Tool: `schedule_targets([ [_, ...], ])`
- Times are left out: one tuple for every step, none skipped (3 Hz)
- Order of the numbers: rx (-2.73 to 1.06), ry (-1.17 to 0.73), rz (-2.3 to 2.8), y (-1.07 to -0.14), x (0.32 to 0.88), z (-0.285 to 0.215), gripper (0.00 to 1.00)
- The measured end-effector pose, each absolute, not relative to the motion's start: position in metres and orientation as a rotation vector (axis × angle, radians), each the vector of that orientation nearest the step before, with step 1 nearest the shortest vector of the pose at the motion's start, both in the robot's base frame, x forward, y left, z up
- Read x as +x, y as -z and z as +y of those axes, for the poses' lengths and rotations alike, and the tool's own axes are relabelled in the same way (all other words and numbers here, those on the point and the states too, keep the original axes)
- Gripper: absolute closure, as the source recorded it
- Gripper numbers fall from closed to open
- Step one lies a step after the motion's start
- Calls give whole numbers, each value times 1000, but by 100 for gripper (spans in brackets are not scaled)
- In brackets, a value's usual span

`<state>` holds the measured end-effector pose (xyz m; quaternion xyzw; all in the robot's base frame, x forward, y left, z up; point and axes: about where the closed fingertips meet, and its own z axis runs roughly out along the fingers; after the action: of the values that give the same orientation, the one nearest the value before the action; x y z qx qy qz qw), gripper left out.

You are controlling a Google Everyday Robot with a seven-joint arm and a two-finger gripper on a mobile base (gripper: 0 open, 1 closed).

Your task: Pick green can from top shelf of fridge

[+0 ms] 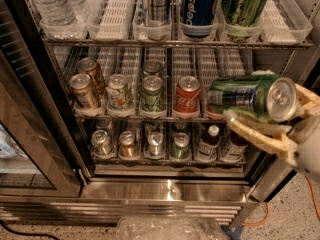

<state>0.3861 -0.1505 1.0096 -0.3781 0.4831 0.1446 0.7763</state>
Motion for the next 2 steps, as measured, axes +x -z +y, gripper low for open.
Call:
schedule_targets([
  [-948,-454,996,-993,350,-117,100],
  [-984,-489,967,-994,338,-109,100],
])
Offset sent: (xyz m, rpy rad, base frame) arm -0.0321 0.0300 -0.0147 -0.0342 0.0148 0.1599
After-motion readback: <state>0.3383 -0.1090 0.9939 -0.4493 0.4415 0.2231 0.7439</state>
